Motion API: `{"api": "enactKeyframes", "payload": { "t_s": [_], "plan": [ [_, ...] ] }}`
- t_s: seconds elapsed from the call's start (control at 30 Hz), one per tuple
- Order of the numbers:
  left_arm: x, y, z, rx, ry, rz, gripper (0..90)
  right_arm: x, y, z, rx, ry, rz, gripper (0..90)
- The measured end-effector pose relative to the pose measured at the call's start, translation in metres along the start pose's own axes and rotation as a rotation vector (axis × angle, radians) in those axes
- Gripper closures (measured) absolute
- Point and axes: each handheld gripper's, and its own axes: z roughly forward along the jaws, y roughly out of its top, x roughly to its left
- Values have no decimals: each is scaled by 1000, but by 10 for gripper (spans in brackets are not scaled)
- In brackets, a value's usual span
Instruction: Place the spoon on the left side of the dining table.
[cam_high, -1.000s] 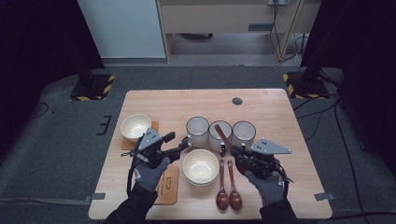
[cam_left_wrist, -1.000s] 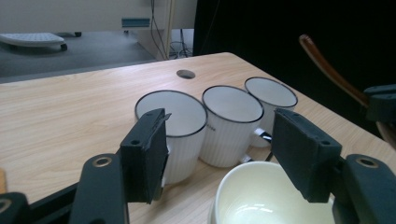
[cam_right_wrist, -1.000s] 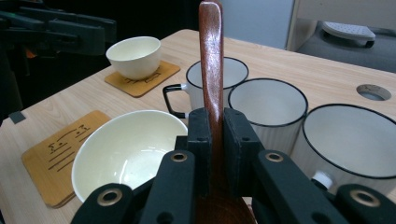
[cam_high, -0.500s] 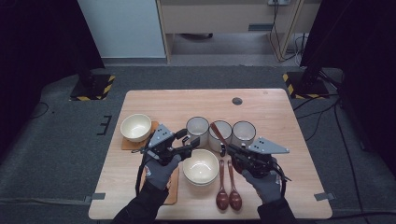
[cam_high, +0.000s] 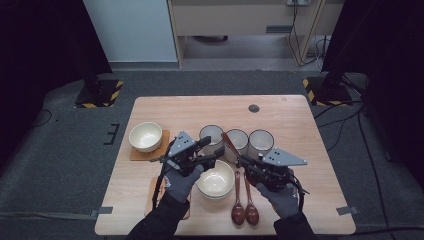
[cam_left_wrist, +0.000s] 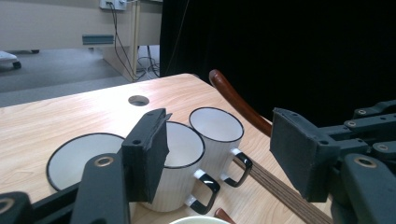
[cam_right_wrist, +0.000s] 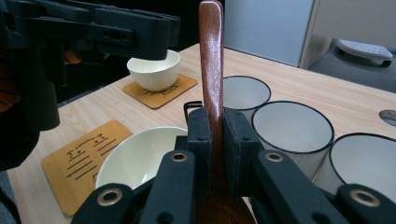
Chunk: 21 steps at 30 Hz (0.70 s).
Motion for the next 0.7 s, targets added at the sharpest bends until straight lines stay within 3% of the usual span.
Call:
{"api": "enactKeyframes", "payload": {
  "t_s": [0.7],
  "plan": [
    [-9,-3,18,1,-36,-33,417,8,-1,5,11,23,-24,817]
  ]
}}
